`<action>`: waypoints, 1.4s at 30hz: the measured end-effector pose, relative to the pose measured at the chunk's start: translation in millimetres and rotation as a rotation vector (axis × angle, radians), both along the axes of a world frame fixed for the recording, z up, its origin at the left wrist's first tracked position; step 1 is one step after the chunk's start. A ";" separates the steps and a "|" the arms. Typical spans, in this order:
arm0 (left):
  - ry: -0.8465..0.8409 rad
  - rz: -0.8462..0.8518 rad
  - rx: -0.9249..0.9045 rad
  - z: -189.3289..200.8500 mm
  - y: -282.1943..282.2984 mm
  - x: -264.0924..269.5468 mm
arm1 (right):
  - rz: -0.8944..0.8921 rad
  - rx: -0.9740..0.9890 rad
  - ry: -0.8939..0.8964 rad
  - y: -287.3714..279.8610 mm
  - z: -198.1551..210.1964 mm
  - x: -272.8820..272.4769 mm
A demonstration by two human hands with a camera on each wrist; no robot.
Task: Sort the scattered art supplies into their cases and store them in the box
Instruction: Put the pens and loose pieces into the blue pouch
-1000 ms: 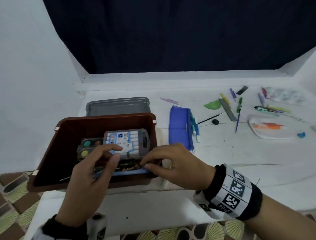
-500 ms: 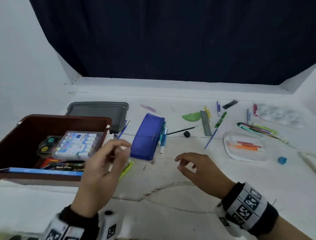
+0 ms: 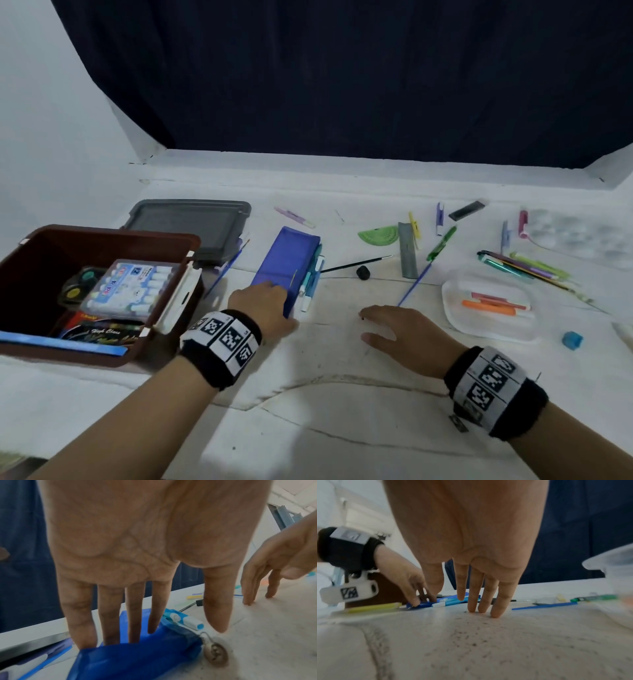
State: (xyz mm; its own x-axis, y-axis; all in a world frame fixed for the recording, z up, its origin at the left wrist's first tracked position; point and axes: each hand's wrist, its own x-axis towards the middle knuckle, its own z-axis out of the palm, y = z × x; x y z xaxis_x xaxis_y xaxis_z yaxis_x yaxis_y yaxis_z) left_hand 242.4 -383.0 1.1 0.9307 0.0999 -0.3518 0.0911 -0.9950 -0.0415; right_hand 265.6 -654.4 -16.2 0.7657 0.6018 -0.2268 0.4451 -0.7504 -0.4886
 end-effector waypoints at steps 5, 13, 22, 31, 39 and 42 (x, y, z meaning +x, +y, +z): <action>-0.066 0.019 0.000 -0.3 2.3 0.0 | -0.061 0.146 0.100 -10.4 -0.8 6.2; -0.439 0.280 -0.235 17.3 20.6 -5.9 | -0.136 0.290 0.051 5.0 4.2 5.1; -0.845 0.212 -0.610 44.5 10.5 -30.2 | -0.289 0.636 0.073 24.3 17.2 -4.9; -0.470 0.151 -1.024 16.5 3.8 -59.2 | -0.572 0.932 0.244 7.7 4.6 -14.6; -0.208 0.480 -1.362 21.7 -13.7 -69.0 | -0.403 0.762 -0.131 -4.7 5.0 -26.7; -0.193 0.535 -1.384 20.7 -19.4 -71.2 | -0.364 0.680 -0.231 -13.5 7.0 -35.9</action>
